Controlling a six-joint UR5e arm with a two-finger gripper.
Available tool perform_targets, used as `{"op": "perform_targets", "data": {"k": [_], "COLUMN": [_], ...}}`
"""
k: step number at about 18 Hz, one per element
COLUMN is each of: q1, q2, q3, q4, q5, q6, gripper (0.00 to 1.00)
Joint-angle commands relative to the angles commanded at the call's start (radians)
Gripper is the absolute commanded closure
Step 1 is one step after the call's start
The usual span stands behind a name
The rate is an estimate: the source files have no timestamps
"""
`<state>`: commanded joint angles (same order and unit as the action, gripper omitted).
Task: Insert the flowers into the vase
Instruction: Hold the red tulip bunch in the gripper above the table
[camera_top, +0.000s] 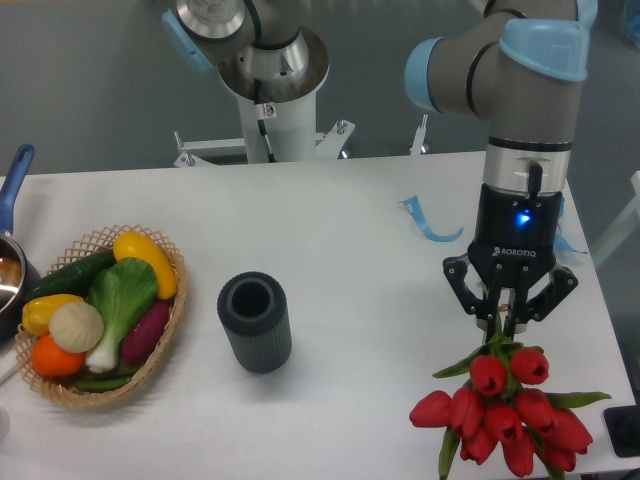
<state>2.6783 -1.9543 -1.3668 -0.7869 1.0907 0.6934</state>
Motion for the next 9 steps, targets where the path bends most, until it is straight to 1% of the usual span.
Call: {"op": "perform_targets", "data": {"k": [2, 3, 4, 5, 6, 7, 8, 9], "q1": [0.0, 0.0, -0.002, -0.005, -0.011, -0.012, -0.014, -0.014], "q2": [0.0, 0.0, -0.002, -0.002, -0.005, -0.006, -0.009, -0.011], "q3": [0.003, 0.002, -0.002, -0.002, -0.002, -0.002, -0.002, -0.002], "q4": [0.002, 0.014, 0.029, 0.047, 0.066, 0.078, 0.084, 0.086], "q5": [-0.002, -0.003, -0.008, -0.011, -0.017, -0.026, -0.047, -0.073], "q6": [0.002, 0.003, 0.009, 0.012, 0.012, 0.012, 0.012, 0.012], "gripper": [0.76, 0.76, 0.67, 0.66, 0.67, 0.71, 0.77, 0.79]}}
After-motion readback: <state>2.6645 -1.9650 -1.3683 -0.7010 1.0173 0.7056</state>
